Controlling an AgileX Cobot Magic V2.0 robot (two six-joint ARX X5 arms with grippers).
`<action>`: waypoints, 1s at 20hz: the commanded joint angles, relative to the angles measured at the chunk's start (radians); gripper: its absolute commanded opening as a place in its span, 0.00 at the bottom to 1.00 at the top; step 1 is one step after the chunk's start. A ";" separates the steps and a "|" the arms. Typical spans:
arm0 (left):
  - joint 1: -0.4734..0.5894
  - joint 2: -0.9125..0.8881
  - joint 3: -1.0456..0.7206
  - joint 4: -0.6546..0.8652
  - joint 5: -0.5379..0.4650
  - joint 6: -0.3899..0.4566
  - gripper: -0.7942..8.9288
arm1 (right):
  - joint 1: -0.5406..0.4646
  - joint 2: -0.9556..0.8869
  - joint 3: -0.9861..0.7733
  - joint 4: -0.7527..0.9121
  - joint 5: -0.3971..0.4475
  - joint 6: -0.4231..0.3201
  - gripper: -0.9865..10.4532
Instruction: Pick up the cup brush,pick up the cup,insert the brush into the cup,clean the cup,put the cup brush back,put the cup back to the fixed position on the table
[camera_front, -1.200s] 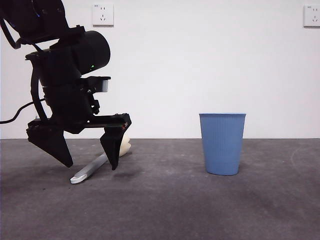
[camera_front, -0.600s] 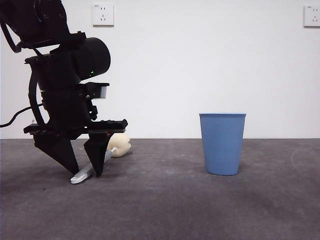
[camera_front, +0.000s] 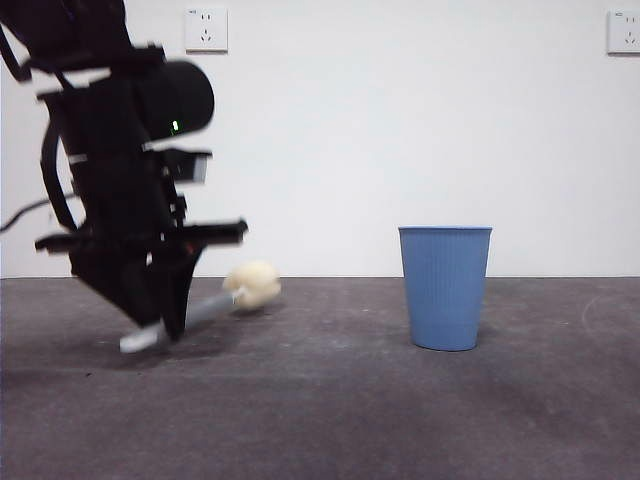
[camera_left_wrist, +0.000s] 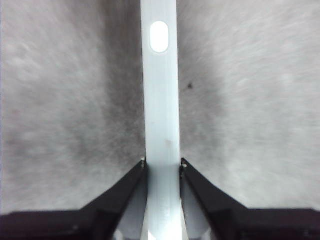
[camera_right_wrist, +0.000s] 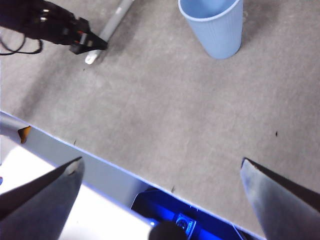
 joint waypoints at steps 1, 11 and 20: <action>0.000 -0.081 -0.003 -0.009 0.002 0.045 0.07 | 0.002 0.020 0.003 0.055 0.000 0.011 0.63; -0.001 -0.497 -0.003 -0.186 0.048 0.149 0.07 | 0.109 0.221 -0.174 0.526 0.067 0.098 0.63; -0.001 -0.632 -0.003 -0.296 0.051 0.187 0.07 | 0.365 0.389 -0.404 1.036 0.470 0.192 0.63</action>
